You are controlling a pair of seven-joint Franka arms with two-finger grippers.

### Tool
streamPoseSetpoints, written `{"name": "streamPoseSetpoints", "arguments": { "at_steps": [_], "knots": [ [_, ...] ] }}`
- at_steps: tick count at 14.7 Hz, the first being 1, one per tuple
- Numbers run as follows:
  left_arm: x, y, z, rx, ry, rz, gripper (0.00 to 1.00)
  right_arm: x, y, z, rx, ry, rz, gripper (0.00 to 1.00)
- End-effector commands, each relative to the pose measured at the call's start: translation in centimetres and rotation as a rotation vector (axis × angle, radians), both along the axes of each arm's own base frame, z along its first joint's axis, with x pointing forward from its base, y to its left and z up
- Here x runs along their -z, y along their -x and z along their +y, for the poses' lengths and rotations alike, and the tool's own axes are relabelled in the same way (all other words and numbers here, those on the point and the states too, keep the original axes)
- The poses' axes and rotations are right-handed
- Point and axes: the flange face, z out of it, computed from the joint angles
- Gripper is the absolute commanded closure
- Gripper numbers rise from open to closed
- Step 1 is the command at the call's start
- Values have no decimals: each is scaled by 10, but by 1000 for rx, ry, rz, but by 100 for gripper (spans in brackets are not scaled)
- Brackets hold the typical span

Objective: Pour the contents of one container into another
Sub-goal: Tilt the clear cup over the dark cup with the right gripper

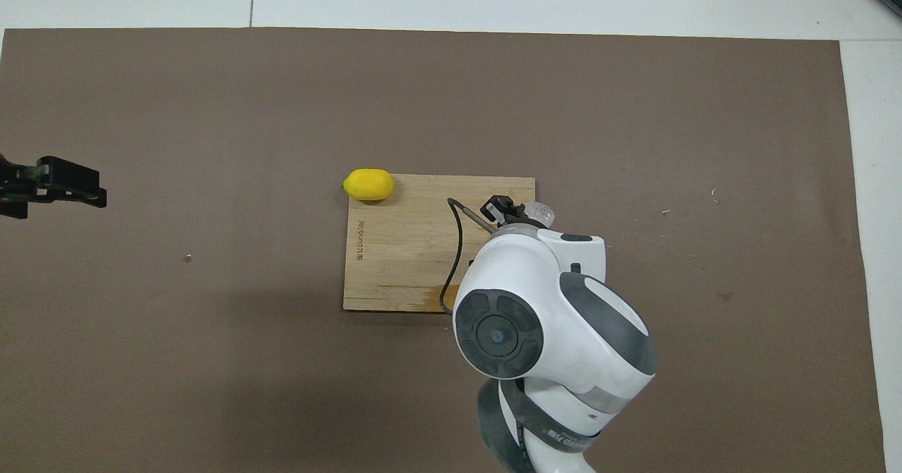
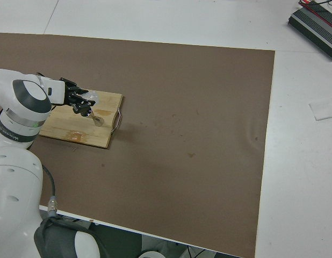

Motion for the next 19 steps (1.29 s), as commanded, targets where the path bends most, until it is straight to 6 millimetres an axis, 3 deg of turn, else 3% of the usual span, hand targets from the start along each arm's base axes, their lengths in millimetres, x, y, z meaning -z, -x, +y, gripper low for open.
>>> {"name": "streamPoseSetpoints", "arguments": {
  "at_steps": [1, 5, 12, 19],
  "knots": [
    [-5, 1, -1, -11, -21, 12, 0, 2, 9, -5, -25, 30, -49, 100],
    [-5, 1, -1, -9, -21, 13, 0, 10, 16, -9, -63, 91, -66, 100],
    [-4, 5, 0, 5, -28, 36, 0, 5, 11, -5, -49, 72, -69, 100],
    [-6, 5, -6, 42, -78, 28, 0, -5, 1, -5, 71, -96, 16, 100]
  ]
}}
